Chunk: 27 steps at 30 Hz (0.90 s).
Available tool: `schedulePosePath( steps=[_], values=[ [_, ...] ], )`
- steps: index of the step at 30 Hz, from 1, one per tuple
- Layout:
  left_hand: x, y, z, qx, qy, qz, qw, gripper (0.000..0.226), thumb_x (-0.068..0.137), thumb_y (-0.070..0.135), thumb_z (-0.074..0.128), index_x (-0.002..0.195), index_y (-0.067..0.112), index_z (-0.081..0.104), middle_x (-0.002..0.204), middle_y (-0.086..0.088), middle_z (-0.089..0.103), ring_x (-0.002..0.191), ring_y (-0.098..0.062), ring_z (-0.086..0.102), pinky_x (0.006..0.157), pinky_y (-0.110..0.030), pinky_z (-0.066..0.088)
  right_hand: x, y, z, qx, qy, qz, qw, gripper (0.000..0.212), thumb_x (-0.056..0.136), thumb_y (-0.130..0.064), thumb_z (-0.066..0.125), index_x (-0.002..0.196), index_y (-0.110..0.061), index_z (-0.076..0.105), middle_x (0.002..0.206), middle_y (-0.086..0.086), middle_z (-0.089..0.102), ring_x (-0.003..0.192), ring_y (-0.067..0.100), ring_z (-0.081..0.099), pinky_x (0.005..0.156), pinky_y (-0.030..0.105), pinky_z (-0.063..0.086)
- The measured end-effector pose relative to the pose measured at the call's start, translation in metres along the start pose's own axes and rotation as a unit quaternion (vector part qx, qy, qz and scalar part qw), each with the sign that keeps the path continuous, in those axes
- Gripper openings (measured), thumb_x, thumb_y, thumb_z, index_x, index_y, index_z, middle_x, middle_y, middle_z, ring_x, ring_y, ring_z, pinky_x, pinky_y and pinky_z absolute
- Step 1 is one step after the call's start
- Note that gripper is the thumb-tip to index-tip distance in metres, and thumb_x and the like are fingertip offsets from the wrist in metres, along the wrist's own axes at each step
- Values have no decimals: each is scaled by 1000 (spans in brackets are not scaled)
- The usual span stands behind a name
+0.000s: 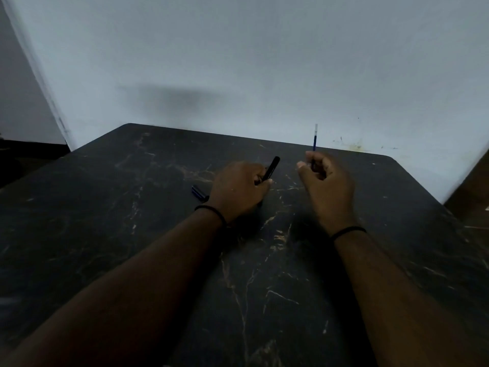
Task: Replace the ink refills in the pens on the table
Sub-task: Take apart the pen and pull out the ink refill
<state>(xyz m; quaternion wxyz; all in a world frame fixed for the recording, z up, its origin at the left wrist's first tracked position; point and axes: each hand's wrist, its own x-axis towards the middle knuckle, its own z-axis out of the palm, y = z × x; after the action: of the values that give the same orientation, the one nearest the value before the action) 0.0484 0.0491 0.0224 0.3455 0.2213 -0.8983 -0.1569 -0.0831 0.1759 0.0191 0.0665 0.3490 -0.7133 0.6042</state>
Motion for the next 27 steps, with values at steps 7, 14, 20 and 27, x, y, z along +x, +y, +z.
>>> schedulePosePath(
  steps=[7, 14, 20, 27],
  values=[
    [1, -3, 1, -7, 12, 0, 1000, 47, 86, 31, 69, 53, 30, 35, 51, 12, 40, 49, -5, 40, 52, -24, 29, 12, 12, -18, -98, 133, 48, 985, 23, 93, -23, 64, 116, -19, 60, 94, 0, 69, 86, 18, 66, 77, 28, 50],
    [1, -3, 4, -5, 8, -10, 1000, 45, 87, 33, 68, 54, 32, 37, 52, 13, 41, 50, -3, 40, 53, -24, 30, 22, 40, -51, -262, 64, 177, 946, 22, 91, -15, 55, 95, 0, 71, 103, 25, 70, 83, 38, 64, 66, 33, 42],
    [1, -2, 3, -6, 3, -11, 1000, 43, 87, 33, 70, 57, 33, 40, 53, 14, 44, 51, -3, 42, 51, -23, 30, 24, 46, -48, -284, -18, 203, 937, 24, 92, -25, 53, 79, -6, 60, 105, 24, 66, 99, 43, 61, 73, 35, 41],
    [0, -2, 3, -11, 15, -5, 1000, 48, 86, 30, 72, 54, 33, 35, 50, 14, 40, 48, -2, 39, 49, -21, 28, 21, 40, -43, -288, -31, 192, 938, 32, 89, -30, 57, 61, -15, 49, 73, 13, 58, 78, 34, 61, 67, 34, 43]
  ],
)
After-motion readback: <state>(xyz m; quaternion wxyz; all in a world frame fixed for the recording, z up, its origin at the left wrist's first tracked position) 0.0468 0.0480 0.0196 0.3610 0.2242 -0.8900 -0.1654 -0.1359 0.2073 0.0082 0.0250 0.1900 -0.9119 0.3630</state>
